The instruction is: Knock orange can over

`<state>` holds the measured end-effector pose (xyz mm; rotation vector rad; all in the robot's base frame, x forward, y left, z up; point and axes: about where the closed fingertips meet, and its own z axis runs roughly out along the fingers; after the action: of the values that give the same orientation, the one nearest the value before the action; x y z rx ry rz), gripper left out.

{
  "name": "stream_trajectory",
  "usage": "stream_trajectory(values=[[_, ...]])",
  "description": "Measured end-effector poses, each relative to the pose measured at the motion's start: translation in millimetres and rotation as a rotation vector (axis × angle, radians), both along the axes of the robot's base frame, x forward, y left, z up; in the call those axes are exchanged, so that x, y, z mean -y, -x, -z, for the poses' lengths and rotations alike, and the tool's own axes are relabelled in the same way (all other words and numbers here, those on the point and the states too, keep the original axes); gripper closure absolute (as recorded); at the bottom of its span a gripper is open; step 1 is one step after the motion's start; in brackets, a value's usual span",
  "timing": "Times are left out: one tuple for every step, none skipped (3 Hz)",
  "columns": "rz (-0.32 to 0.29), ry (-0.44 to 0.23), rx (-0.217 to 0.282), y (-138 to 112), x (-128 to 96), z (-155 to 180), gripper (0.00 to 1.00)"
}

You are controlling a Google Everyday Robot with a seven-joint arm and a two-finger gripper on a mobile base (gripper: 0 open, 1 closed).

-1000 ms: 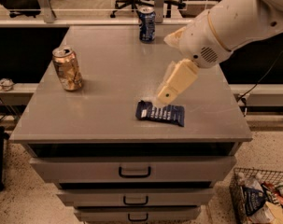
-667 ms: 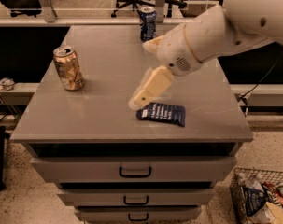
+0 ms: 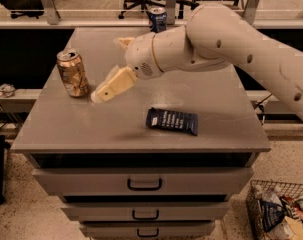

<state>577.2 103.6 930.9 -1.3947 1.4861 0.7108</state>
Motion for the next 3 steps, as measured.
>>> stream_trajectory(values=[[-0.013,-0.087,0.002,-18.2,-39.4,10.1,0.00],[-0.021,-0.140,-0.010,-30.7,-69.1,20.8,0.00],[-0.025,-0.162,-0.026,-37.6,-91.5,34.3,0.00]])
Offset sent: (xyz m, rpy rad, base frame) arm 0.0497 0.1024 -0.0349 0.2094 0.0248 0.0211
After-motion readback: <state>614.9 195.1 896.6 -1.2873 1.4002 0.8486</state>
